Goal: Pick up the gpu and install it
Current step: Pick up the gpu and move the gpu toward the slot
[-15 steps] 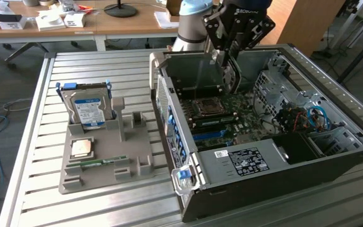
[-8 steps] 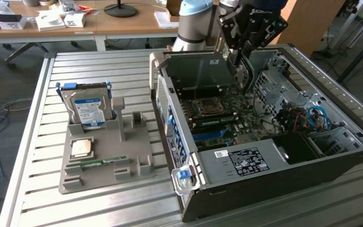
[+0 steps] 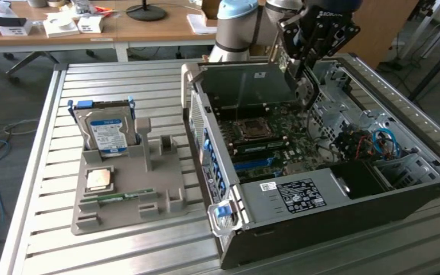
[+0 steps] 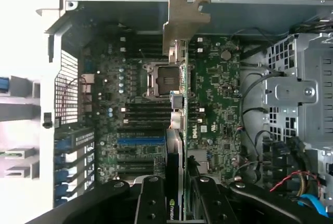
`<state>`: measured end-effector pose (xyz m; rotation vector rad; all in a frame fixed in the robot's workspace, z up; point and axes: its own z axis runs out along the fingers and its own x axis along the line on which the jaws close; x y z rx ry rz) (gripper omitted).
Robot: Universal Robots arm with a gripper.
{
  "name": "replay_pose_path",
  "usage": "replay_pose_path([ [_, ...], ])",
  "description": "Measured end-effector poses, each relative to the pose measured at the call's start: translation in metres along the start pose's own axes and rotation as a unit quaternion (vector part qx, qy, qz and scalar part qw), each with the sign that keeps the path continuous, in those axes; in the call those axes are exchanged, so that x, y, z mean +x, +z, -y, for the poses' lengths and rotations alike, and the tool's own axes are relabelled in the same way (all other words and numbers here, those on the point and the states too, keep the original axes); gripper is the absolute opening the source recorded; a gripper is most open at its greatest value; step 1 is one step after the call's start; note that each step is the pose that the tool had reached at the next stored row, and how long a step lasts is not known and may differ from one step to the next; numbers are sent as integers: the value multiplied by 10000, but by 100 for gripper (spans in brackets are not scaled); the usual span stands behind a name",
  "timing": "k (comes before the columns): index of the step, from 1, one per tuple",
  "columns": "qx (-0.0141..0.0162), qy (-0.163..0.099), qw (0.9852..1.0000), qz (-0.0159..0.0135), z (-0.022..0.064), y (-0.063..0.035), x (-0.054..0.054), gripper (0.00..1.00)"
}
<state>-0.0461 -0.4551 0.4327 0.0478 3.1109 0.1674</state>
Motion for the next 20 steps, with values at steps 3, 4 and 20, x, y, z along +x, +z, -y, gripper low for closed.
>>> replay_pose_path([
  [3, -7, -32, 10000, -4, -2, 2, -67, 26],
  [4, -10, -45, 10000, -5, -3, 2, -93, 26],
  [20, -22, -108, 9999, -12, -1, 66, -230, 26],
])
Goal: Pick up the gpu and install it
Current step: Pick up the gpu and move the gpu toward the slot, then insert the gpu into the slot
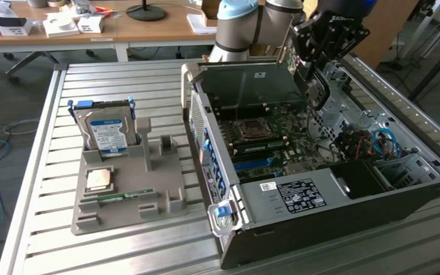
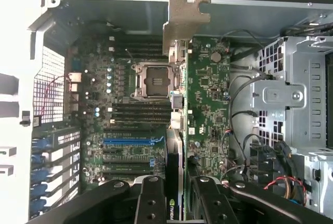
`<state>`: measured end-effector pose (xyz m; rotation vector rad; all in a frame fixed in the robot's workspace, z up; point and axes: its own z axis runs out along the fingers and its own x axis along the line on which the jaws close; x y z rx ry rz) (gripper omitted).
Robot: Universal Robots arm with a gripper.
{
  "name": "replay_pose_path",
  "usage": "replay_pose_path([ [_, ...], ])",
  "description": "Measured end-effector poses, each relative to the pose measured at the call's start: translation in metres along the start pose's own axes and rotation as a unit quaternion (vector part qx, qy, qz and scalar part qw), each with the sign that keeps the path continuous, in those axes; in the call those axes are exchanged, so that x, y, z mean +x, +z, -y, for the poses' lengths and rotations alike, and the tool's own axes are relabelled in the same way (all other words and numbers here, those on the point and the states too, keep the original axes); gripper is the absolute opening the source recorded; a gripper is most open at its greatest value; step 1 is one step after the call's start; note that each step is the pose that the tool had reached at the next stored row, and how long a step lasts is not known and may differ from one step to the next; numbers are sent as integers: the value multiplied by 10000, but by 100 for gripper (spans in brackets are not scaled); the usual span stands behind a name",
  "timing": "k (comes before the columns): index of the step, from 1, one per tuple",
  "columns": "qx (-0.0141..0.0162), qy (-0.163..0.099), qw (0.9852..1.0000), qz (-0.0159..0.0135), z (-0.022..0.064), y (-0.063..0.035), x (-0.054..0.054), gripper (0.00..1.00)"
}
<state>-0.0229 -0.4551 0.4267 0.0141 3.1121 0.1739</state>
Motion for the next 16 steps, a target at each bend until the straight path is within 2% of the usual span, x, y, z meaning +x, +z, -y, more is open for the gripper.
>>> replay_pose_path([
  [5, 0, -1, 10000, 0, 5, 51, -9, 26],
  [10, -1, 0, 10000, 0, 7, 61, -62, 26],
  [16, 0, 0, 10000, 0, 7, 62, -66, 26],
])
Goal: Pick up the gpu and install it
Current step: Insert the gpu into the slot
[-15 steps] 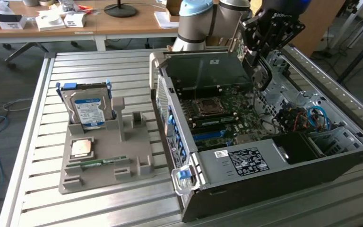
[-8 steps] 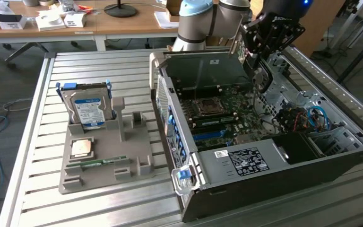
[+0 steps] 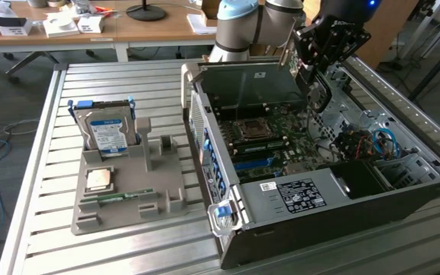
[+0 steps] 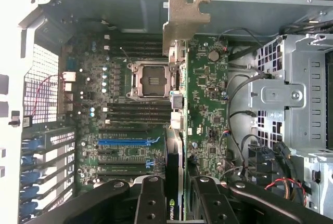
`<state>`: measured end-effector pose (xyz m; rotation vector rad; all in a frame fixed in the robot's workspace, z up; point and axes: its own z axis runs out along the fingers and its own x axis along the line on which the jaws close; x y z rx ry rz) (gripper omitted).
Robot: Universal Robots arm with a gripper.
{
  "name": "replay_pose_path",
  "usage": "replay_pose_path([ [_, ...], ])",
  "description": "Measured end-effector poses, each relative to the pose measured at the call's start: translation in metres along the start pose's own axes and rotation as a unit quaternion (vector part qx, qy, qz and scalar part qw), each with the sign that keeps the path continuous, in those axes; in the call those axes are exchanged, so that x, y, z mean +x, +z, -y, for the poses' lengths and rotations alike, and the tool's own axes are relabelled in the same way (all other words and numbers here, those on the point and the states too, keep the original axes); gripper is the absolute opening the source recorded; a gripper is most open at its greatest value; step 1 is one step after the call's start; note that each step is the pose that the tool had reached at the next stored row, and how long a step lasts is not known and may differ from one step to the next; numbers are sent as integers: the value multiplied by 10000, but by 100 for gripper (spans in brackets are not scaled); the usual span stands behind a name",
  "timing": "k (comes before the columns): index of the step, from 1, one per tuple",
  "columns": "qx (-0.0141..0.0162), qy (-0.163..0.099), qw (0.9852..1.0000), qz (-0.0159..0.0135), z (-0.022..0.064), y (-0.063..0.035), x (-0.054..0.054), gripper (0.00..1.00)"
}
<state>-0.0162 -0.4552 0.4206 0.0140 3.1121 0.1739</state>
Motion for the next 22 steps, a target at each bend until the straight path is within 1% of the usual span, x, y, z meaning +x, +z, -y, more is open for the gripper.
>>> replay_pose_path([
  [9, 0, -10, 10000, -1, 0, 0, 0, 26],
  [12, -2, -102, 9999, -11, 0, 0, 0, 26],
  [14, -5, -213, 9998, -24, 0, 1, 0, 26],
  [18, -9, -518, 9986, -58, 0, 3, 0, 26],
  [20, -12, -688, 9976, -77, 0, 4, 0, 26],
  [22, -14, -869, 9962, -97, 1, 5, 0, 26],
])
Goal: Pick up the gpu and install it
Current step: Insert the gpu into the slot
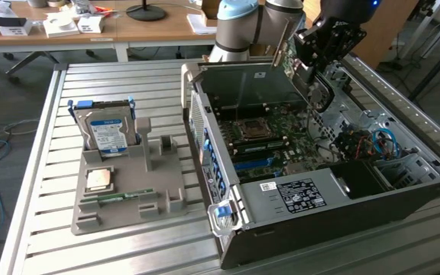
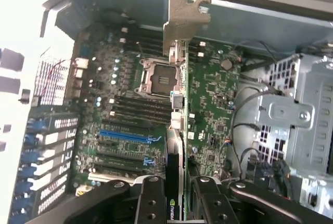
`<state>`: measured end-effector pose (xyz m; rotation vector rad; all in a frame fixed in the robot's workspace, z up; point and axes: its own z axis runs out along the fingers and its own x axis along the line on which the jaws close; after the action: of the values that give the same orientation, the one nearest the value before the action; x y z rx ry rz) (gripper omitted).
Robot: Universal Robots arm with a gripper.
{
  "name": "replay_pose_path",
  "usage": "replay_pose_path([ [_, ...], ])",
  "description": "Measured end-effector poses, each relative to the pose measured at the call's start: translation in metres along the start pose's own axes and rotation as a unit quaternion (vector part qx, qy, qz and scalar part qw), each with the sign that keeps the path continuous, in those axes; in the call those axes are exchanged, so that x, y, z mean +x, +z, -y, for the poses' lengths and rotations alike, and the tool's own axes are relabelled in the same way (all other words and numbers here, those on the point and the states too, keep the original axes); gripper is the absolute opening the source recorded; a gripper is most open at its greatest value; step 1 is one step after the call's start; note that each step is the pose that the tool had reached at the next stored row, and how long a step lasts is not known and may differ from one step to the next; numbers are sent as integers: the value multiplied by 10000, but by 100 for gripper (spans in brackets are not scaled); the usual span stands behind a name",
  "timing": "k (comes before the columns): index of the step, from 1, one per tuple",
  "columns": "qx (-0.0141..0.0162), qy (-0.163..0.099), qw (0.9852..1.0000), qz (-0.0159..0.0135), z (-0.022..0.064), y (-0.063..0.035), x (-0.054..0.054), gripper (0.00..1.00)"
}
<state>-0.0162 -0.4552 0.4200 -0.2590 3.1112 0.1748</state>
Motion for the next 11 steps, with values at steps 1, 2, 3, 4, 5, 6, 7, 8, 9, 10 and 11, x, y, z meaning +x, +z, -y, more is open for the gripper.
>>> replay_pose_path([
  [1, 0, -92, 10000, -10, 0, 0, 0, 26],
  [2, -1, -181, 9998, -20, 0, 1, 0, 26],
  [3, -3, -270, 9996, -30, 0, 1, 0, 26],
  [4, -4, -359, 9993, -41, 0, 1, 0, 26],
  [5, -5, -449, 9990, -51, 0, 2, 0, 26],
  [6, -6, -535, 9985, -60, 0, 2, 0, 26],
  [7, -8, -633, 9980, -71, 0, 3, 0, 26],
  [8, -10, -722, 9974, -81, 0, 3, 0, 26],
  [9, -12, -811, 9967, -91, 0, 4, 0, 26],
  [10, -13, -900, 9959, -101, 0, 4, 0, 26],
  [11, -15, -989, 9950, -111, 0, 4, 0, 26],
])
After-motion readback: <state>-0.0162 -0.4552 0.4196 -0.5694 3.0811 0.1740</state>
